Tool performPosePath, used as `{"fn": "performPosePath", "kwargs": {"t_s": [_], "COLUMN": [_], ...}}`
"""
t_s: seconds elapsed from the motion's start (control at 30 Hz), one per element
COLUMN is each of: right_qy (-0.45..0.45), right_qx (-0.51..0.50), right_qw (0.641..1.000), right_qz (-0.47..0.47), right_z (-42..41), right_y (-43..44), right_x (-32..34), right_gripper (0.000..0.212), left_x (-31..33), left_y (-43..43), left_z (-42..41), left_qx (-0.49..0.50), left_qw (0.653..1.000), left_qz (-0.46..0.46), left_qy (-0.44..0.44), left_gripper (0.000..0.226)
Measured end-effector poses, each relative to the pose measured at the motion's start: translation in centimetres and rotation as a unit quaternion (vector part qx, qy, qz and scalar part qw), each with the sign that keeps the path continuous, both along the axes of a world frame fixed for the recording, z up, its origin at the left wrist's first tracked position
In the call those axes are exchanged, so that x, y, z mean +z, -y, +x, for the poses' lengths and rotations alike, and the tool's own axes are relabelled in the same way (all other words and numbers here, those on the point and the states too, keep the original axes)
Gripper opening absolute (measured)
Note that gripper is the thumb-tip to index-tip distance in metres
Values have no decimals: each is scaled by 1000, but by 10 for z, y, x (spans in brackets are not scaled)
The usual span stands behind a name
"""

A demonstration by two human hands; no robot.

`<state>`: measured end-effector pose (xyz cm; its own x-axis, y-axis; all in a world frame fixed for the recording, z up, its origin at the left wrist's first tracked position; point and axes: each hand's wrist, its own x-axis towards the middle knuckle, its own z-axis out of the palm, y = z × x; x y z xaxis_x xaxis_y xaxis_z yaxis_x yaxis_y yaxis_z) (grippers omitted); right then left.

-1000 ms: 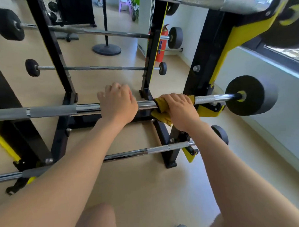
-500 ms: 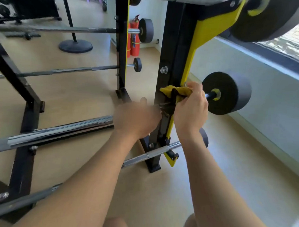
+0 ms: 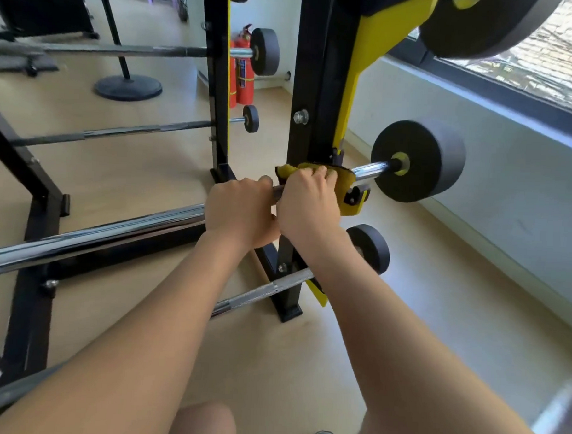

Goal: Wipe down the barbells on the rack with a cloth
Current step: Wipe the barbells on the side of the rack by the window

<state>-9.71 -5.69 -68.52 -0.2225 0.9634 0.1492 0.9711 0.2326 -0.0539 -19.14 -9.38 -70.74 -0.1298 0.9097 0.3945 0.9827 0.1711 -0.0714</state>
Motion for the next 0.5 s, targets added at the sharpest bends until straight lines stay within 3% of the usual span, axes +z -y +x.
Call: {"fn": "performPosePath", "kwargs": {"t_s": [0.17, 0.5], "right_qy": [23, 9], "right_qx": [-76, -111], "right_qw": [997, 993], "right_qz": [-8, -45], "right_z": [6, 4], "right_y": [-20, -34], "right_x": [8, 8], "right_gripper": [54, 77], "left_x": [-5, -9], "left_y": [-3, -6], "left_z": [-3, -1], "left_qx": [13, 17], "left_qw": [1000, 999], "left_qz": [-4, -1], "left_qy": [-10, -37], "left_gripper": [26, 24]}}
